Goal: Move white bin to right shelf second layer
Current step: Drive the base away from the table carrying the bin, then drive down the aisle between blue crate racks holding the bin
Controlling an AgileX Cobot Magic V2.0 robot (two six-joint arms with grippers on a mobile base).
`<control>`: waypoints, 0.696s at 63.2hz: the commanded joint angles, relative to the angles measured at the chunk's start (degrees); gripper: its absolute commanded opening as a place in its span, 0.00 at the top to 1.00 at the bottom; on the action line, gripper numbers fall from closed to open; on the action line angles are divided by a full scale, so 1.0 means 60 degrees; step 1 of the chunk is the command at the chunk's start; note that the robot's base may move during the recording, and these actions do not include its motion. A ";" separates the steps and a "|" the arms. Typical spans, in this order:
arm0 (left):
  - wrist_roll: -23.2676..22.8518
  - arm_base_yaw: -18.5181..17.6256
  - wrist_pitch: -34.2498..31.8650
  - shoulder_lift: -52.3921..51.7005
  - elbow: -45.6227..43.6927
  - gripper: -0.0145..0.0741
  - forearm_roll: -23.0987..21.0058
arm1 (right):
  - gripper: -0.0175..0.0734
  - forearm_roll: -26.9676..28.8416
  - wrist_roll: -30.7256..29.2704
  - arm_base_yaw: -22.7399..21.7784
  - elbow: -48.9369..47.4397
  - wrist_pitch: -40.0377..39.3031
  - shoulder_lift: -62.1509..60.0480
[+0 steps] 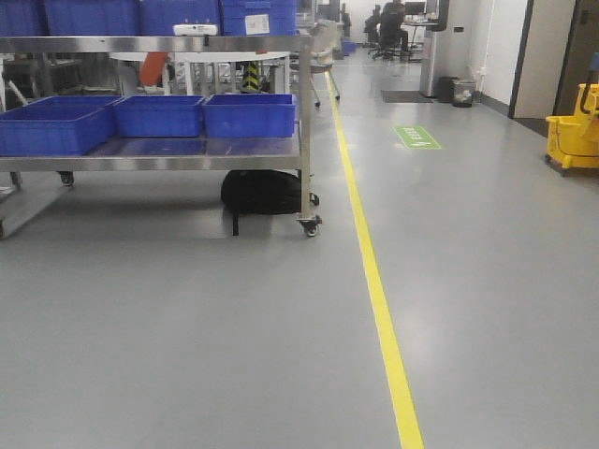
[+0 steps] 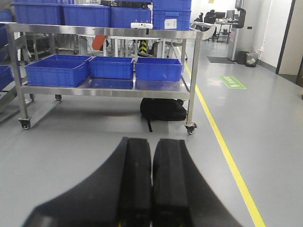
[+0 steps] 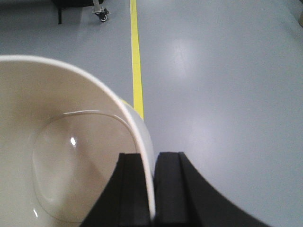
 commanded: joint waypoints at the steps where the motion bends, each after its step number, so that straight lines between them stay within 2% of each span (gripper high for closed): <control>1: -0.0050 -0.0068 -0.0795 -0.0145 0.0261 0.74 -0.0050 | 0.75 -0.0038 0.0045 0.0015 -0.0279 -0.0907 -0.0003; 44: -0.0050 -0.0068 -0.0795 -0.0145 0.0261 0.74 -0.0050 | 0.75 -0.0039 0.0045 0.0015 -0.0279 -0.0907 0.0015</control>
